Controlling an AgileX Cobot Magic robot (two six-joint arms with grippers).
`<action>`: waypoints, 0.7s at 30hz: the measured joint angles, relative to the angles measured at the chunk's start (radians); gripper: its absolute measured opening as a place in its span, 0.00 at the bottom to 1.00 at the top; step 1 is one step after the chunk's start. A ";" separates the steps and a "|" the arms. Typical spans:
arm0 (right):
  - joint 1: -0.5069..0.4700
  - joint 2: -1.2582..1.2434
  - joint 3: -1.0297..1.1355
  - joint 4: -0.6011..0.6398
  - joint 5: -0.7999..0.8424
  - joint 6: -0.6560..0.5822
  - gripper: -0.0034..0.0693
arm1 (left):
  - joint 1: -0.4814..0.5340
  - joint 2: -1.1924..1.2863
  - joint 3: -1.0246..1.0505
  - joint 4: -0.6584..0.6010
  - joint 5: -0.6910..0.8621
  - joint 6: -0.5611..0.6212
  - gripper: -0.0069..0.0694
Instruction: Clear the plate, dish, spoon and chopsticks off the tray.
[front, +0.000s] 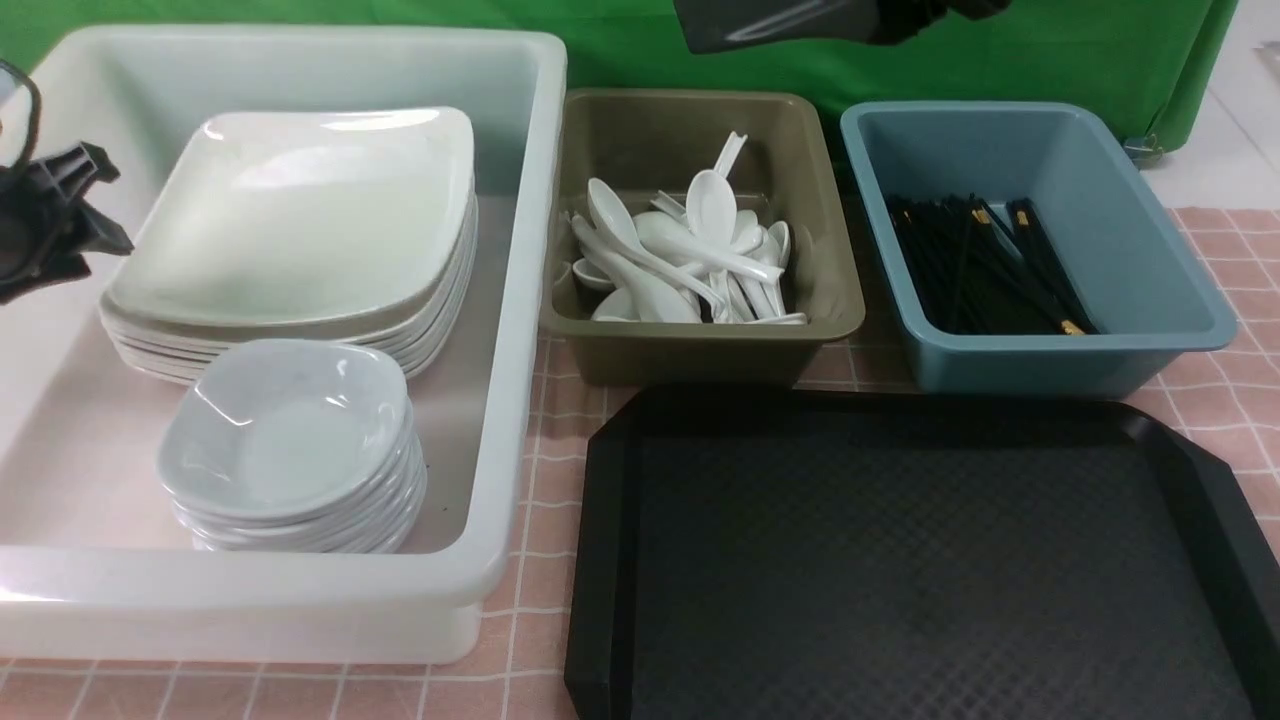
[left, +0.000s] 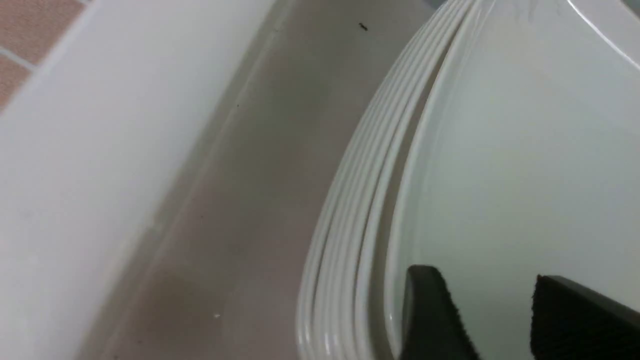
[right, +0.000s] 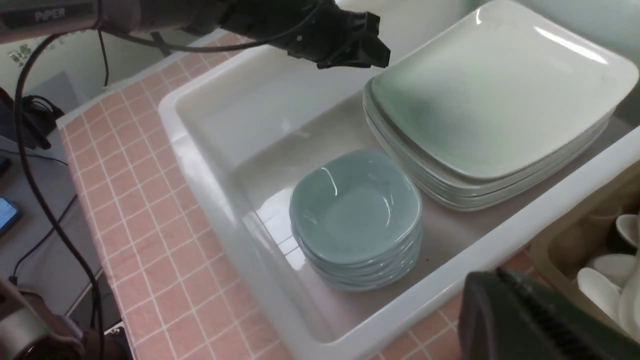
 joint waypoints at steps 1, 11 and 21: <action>0.000 0.000 0.000 0.000 0.001 0.001 0.09 | 0.000 -0.003 -0.002 0.033 0.004 -0.002 0.58; 0.001 -0.051 -0.142 -0.526 0.189 0.294 0.09 | -0.018 -0.208 -0.161 0.171 0.229 0.028 0.51; 0.001 -0.472 0.069 -0.936 0.199 0.559 0.09 | -0.443 -0.681 -0.174 0.158 0.356 0.173 0.08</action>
